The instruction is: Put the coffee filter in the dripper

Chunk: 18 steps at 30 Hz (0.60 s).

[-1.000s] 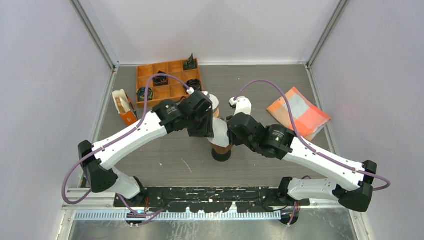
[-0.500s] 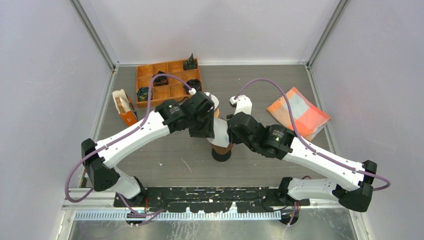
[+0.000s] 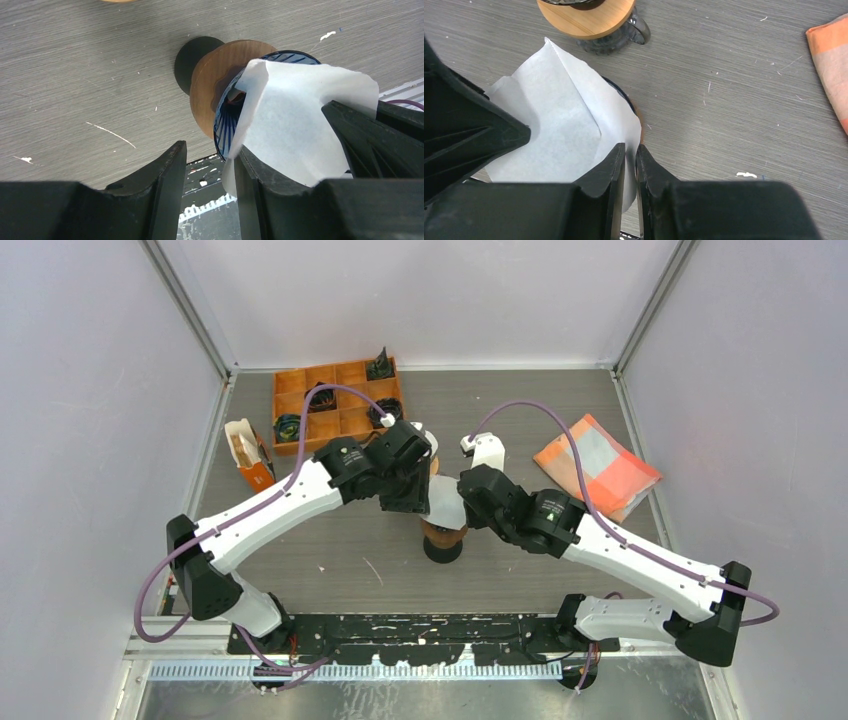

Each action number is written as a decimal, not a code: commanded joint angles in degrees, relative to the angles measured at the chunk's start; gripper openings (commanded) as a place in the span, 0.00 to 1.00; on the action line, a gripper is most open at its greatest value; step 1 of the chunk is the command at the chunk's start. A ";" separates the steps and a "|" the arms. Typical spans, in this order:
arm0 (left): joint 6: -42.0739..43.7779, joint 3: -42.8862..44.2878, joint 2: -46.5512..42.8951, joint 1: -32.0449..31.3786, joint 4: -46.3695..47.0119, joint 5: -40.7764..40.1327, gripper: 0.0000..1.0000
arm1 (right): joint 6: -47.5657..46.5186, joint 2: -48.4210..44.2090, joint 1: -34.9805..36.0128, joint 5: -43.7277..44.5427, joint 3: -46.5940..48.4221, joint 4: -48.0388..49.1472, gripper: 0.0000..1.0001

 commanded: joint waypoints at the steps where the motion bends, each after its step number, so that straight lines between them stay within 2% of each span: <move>1: 1.26 2.22 -0.24 -0.16 0.79 -1.53 0.42 | -0.76 -0.19 -0.74 -0.29 -0.61 2.57 0.19; 6: 1.43 2.02 0.12 -0.18 1.01 -1.47 0.44 | -1.28 0.45 -0.95 -1.63 -0.40 2.80 0.21; 18: 2.25 2.30 -0.41 -0.03 1.45 -2.21 0.53 | -3.40 -2.15 -1.74 -0.03 1.93 2.81 0.42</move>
